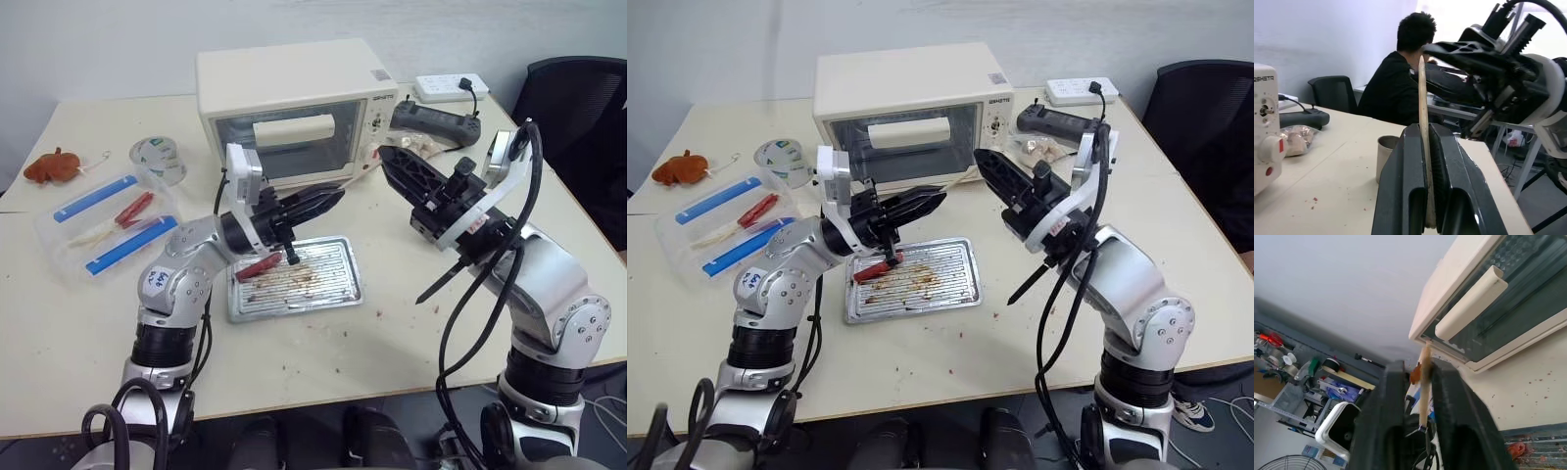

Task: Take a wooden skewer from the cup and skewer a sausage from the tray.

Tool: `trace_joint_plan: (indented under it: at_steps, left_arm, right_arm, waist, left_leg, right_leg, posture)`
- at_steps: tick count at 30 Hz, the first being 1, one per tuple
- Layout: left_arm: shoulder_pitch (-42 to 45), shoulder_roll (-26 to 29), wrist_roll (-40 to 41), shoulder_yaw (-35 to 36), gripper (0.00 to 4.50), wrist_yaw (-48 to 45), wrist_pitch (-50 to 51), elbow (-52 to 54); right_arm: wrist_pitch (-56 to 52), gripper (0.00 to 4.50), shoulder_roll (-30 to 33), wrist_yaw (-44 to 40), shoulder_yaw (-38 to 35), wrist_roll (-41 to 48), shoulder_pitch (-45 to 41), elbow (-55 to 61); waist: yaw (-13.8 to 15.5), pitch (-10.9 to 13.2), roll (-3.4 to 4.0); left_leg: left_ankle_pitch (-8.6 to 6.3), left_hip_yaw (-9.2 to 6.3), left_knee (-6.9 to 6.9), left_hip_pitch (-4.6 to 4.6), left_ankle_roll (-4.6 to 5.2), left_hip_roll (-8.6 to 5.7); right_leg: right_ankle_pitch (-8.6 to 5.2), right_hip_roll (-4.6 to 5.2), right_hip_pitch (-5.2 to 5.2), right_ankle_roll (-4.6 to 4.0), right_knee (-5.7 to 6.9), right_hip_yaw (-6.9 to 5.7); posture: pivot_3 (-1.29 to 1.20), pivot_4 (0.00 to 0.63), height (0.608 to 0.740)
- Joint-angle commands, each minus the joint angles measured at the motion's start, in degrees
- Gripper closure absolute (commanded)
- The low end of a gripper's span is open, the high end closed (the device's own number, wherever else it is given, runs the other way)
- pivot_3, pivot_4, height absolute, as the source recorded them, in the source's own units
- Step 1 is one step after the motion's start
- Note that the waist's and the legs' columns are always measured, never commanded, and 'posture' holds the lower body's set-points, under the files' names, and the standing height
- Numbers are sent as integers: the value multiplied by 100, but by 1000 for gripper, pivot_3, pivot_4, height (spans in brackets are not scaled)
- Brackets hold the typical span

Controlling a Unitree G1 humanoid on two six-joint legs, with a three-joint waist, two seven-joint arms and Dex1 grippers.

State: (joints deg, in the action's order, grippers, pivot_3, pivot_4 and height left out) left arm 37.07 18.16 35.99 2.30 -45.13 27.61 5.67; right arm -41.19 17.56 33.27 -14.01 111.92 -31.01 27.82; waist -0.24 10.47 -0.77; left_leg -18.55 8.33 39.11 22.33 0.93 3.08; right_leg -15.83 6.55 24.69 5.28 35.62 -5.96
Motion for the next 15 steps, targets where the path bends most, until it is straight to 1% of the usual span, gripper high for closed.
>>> trace_joint_plan:
  at_steps: [1,2,4,5,7,8,9,11,12,13,15]
  left_arm:
    - [84,184,-114,176,4500,-22,-185,-71]
    - [81,259,-128,213,4500,-43,-197,-96]
    - [31,480,-129,297,4500,-108,-185,-102]
    - [-30,658,-109,378,4500,-165,-136,-74]
    - [-189,1075,-53,591,4500,-291,-15,1]
    - [-303,1347,-6,737,4500,-375,75,48]
    - [-416,1610,55,868,4500,-475,188,100]
    - [-748,2276,113,1237,4500,-780,356,197]
    - [-853,2493,137,1347,4500,-865,405,211]
    - [-947,2699,182,1453,4500,-948,453,217]
    - [-1199,3165,248,1786,4500,-1191,555,210]
  right_arm:
    - [-76,2169,247,-178,-86,108,-50,220]
    - [-141,1772,359,-247,-103,108,-68,171]
    - [-326,1149,715,-441,-139,108,-131,20]
    - [-515,800,1068,-642,-148,108,-188,-108]
    - [-958,800,1852,-1107,-58,-1,-351,-363]
    - [-1244,800,2240,-1501,91,-340,-485,-430]
    - [-1469,800,2533,-1887,283,-748,-625,-471]
    - [-1736,800,2980,-2997,989,-2098,-1047,-426]
    - [-1740,800,3104,-3456,1269,-2631,-1192,-413]
    - [-1644,800,3224,-3963,1603,-3224,-1333,-400]
    - [-1091,800,3352,-5159,2530,-4723,-1676,-504]
  waist:
    - [-2,0,0]
    - [-1,0,0]
    - [-5,0,0]
    - [-6,0,0]
    - [-14,1,2]
    - [-20,1,2]
    - [-31,1,2]
    - [-94,3,3]
    - [-140,3,3]
    - [-145,4,0]
    - [-135,5,-1]
  left_leg:
    - [0,1,0,0,1,-1]
    - [-1,1,0,0,1,0]
    - [-1,1,0,2,1,2]
    - [-1,1,0,5,1,2]
    - [-1,2,-1,6,2,1]
    - [-3,4,-1,5,5,2]
    - [-4,7,-3,6,7,3]
    - [-5,7,-6,6,7,8]
    - [-5,14,-6,7,6,9]
    - [-4,14,-12,14,4,11]
    - [-4,13,-11,18,0,17]
  right_leg:
    - [0,1,1,0,0,1]
    - [0,0,1,0,0,1]
    - [0,-1,3,0,0,0]
    - [0,0,6,0,2,0]
    - [0,1,9,0,2,1]
    - [0,1,9,0,2,2]
    - [0,1,13,0,0,2]
    - [-2,-1,16,-4,-5,0]
    - [-4,-1,29,-8,-3,3]
    - [-7,-1,44,-12,2,5]
    - [-10,-3,51,-17,3,-1]
  posture:
    - [0,150,740]
    - [0,150,740]
    - [0,150,740]
    - [0,150,740]
    - [0,150,740]
    - [0,150,740]
    - [0,150,740]
    - [0,150,740]
    - [0,150,740]
    - [0,150,740]
    - [0,150,740]
